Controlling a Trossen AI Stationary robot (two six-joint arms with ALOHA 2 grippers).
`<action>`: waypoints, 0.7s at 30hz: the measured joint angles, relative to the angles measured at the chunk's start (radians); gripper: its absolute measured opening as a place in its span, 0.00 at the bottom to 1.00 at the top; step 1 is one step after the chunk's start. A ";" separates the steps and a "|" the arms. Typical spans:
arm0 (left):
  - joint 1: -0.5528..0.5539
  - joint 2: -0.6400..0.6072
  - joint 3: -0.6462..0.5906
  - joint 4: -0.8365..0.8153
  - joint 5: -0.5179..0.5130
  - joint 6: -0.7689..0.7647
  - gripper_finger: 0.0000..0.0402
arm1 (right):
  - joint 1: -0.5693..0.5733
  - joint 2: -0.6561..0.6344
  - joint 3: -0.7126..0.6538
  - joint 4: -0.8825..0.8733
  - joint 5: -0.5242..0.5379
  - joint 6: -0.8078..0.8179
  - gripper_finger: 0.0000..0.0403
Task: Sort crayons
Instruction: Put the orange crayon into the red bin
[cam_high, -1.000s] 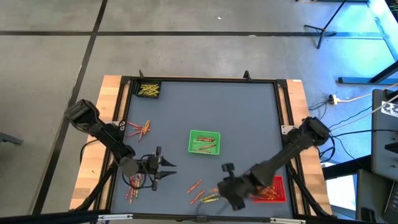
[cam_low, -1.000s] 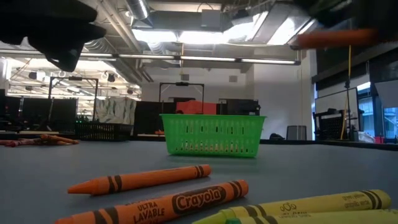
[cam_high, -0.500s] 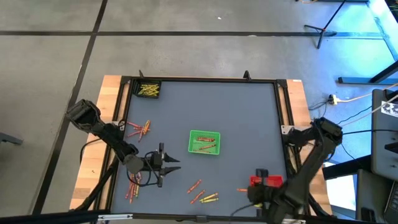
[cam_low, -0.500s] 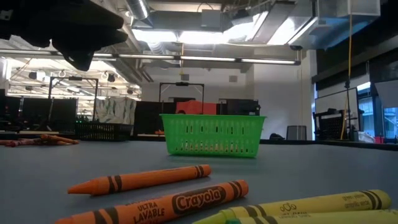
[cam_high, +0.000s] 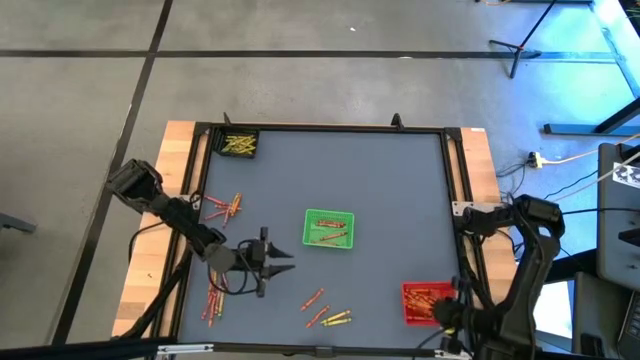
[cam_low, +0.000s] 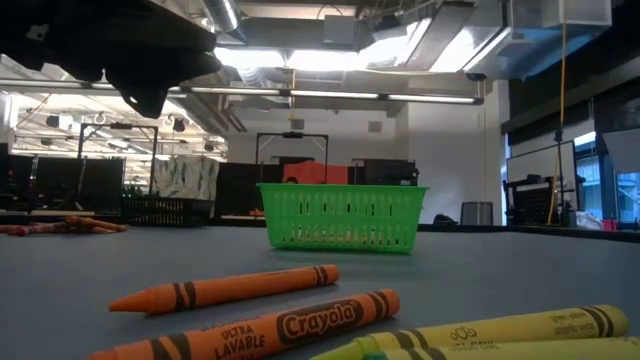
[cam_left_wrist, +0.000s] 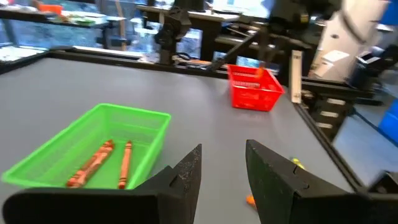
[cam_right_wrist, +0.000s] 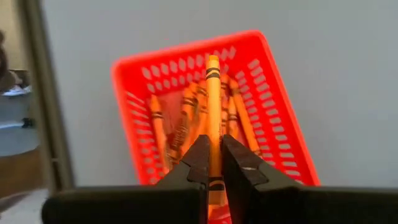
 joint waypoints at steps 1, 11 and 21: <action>0.003 0.000 0.000 0.000 0.016 0.000 0.27 | 0.007 0.000 -0.015 0.001 -0.005 0.012 0.06; 0.012 0.000 0.000 0.000 0.050 -0.001 0.27 | -0.003 0.000 -0.113 0.067 -0.026 0.032 0.06; 0.012 0.000 0.000 0.005 0.047 -0.007 0.27 | -0.002 0.000 -0.111 0.098 -0.084 0.023 0.33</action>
